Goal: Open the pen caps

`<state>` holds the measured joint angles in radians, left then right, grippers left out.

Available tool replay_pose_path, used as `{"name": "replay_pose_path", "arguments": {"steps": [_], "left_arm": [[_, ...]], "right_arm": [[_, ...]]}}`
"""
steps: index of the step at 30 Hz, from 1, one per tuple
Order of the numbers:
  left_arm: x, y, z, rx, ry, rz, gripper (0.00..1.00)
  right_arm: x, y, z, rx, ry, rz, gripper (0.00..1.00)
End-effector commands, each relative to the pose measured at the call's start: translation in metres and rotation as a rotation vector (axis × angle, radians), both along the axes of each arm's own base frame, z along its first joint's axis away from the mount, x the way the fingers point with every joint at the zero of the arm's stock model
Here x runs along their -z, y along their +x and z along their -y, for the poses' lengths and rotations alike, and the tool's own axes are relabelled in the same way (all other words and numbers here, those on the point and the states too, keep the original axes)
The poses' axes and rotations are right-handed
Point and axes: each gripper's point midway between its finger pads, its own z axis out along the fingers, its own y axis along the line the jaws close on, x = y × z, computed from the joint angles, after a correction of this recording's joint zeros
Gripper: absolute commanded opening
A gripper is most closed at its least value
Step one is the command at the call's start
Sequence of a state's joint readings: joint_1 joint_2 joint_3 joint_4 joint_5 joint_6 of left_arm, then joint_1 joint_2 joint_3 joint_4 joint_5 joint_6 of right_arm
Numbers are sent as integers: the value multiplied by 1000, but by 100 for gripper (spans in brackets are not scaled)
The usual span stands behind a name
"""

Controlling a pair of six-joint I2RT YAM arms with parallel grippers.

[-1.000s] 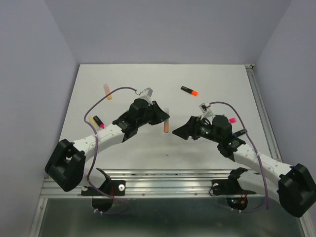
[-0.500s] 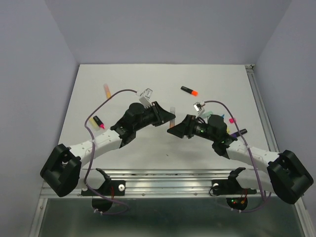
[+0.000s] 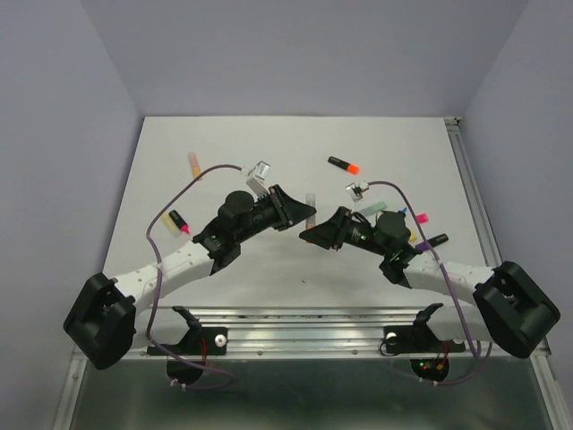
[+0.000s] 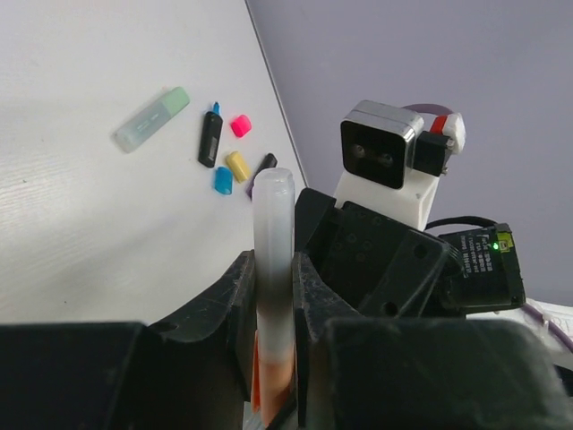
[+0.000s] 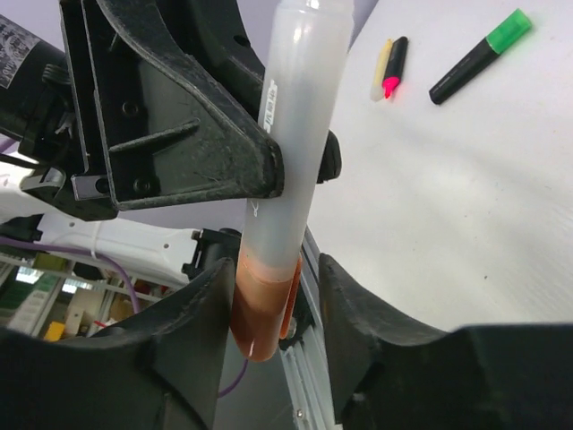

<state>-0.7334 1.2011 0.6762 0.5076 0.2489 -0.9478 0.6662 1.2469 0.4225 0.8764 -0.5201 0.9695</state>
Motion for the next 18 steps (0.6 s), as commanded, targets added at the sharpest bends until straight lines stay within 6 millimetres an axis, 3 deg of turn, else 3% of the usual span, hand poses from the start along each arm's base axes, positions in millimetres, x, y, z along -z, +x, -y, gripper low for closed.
{"name": "replay_pose_path", "arguments": {"steps": [1, 4, 5, 9, 16, 18], "left_arm": [[-30, -4, -5, -15, -76, 80, 0], [-27, -3, -7, -29, -76, 66, 0], [-27, -2, -8, -41, -83, 57, 0], [-32, 13, -15, -132, -92, 61, 0], [-48, 91, -47, -352, -52, 79, 0], [-42, 112, -64, -441, -18, 67, 0]], "right_arm": [[-17, -11, -4, -44, 65, 59, 46], [-18, -17, -9, -84, 66, 62, 20], [-17, -18, -11, -93, 68, 56, 1], [-23, -36, -17, -181, 87, 85, 1], [-18, -76, -18, -298, 65, 56, 1], [-12, -91, -16, -327, 62, 23, 1]]}}
